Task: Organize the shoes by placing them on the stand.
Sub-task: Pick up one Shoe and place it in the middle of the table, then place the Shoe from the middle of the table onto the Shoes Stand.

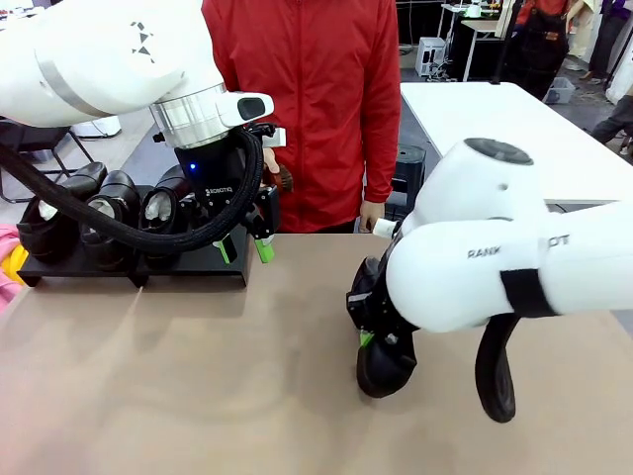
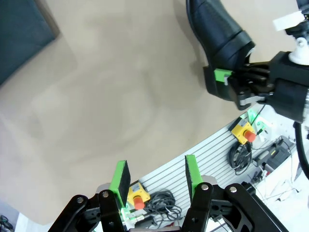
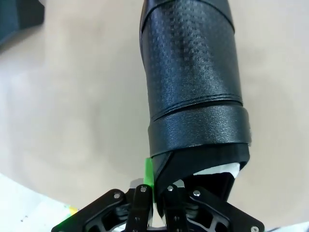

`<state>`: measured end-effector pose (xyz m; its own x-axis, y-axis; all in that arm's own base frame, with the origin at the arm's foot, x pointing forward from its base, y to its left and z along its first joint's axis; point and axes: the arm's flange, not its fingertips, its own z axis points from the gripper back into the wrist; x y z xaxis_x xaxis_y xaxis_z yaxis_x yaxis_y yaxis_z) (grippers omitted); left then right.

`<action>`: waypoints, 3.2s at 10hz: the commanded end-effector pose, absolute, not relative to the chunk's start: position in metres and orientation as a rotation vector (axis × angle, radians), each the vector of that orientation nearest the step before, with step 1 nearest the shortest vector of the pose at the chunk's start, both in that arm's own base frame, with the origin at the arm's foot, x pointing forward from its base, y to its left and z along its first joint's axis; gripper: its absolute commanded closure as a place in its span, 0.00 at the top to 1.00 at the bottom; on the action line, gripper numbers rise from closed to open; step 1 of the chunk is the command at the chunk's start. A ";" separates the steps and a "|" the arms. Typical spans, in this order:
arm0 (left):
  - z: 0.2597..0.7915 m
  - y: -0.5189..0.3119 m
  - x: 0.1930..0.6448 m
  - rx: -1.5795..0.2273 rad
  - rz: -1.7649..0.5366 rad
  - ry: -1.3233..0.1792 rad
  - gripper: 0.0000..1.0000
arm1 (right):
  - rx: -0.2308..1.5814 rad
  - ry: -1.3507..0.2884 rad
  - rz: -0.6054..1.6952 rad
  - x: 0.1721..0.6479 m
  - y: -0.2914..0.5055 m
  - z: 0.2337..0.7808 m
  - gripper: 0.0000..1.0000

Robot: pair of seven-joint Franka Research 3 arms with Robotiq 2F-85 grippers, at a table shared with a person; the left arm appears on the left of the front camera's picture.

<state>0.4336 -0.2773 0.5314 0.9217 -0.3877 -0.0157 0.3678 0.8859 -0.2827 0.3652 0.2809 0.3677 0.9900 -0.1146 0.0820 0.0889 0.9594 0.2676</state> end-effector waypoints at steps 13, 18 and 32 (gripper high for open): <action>0.533 -0.275 0.433 -0.285 -0.389 0.073 0.61 | 0.393 -0.115 -0.132 0.358 0.284 0.409 1.00; 0.533 -0.275 0.433 -0.285 -0.389 0.073 0.61 | 0.393 -0.115 -0.132 0.358 0.284 0.409 1.00; 0.486 -0.358 0.392 -0.150 0.046 -0.049 0.61 | 0.287 -0.300 -0.647 0.354 0.137 0.464 1.00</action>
